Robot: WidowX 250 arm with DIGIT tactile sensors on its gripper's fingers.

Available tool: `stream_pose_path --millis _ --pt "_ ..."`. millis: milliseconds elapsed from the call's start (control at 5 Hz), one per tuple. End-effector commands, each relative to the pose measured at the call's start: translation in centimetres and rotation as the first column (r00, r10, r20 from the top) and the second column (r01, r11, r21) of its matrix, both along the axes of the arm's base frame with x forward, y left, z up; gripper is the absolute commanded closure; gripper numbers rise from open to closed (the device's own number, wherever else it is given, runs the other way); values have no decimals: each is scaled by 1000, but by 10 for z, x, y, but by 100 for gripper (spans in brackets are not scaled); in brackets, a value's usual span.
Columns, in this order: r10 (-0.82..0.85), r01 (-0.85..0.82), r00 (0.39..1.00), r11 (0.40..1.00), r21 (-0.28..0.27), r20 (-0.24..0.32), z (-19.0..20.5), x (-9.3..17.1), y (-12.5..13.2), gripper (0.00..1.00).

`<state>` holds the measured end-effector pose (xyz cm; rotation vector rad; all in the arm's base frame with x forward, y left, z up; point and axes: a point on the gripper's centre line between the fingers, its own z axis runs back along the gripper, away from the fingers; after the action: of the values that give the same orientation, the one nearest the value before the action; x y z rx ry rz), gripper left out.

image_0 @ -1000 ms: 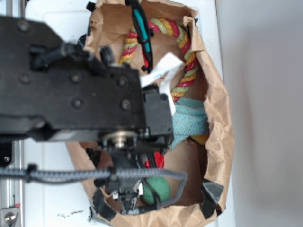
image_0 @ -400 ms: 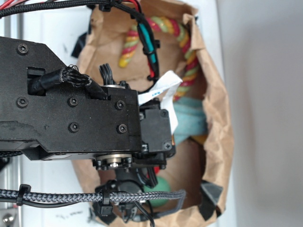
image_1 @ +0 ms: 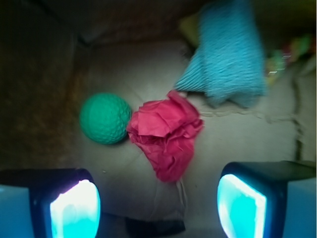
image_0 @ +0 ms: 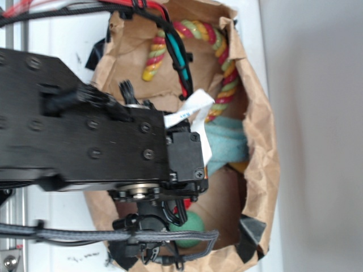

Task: Grab the red paper.

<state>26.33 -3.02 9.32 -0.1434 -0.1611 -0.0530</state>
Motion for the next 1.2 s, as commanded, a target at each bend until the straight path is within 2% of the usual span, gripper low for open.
stream_pose_path --millis 0,200,400,600,800,1000 --pt "-63 62 994 998 17 91 -3 11 -10 0" --pt "-99 97 991 995 24 92 -13 18 -20 0" --pt "-129 129 990 992 5 55 -23 21 -30 0" --pt "-137 138 990 990 -16 44 -25 24 -42 0" --pt "-148 149 988 989 -16 45 -31 29 -51 0" --pt "-159 159 987 987 -5 21 -41 31 -55 0"
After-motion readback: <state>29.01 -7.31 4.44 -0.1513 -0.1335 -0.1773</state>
